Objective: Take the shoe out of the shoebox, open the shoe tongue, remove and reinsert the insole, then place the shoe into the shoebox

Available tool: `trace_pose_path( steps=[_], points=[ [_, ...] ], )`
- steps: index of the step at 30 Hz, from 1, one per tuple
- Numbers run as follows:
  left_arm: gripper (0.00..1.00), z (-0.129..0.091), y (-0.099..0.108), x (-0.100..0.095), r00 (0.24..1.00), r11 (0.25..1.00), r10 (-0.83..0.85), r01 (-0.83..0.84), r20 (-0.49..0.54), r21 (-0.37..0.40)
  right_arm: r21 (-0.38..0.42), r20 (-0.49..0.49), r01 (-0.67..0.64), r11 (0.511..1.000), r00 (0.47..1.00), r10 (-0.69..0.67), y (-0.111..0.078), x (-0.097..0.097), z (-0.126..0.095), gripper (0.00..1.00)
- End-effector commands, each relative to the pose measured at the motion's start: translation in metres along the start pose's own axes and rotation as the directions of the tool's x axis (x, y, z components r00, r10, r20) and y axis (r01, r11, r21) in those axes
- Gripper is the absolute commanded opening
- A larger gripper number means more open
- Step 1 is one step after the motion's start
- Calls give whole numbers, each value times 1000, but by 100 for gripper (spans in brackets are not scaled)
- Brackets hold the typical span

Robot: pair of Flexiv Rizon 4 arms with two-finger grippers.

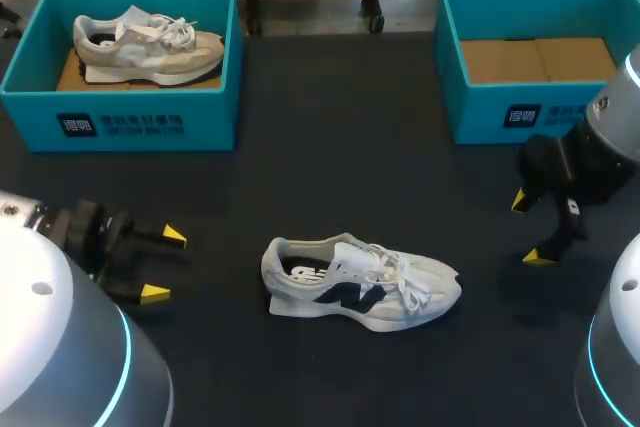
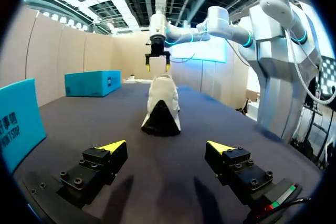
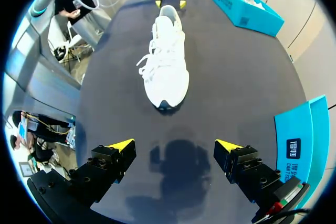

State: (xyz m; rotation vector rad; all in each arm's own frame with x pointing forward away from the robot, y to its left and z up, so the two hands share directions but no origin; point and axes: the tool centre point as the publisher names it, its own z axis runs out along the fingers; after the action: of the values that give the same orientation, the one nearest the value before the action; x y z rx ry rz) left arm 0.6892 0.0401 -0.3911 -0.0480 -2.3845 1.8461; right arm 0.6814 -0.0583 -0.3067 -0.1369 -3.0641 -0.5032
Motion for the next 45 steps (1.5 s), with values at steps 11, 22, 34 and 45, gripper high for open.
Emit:
trace_pose_path(
  steps=[11,22,34,45],
  points=[
    [100,8,2,7,998,1000,4,-4,63,1,2,2,-1,1000,1000,1,0,1,1,100],
    [100,38,4,2,999,998,-29,26,43,63,2,2,-1,1000,1000,1,0,1,1,100],
    [100,83,-2,2,1000,997,-29,30,-7,67,2,2,-1,1000,1000,1,0,1,1,100],
    [100,110,-7,7,998,994,-52,54,-18,90,2,2,-1,1000,1000,1,0,1,1,100]
  ],
)
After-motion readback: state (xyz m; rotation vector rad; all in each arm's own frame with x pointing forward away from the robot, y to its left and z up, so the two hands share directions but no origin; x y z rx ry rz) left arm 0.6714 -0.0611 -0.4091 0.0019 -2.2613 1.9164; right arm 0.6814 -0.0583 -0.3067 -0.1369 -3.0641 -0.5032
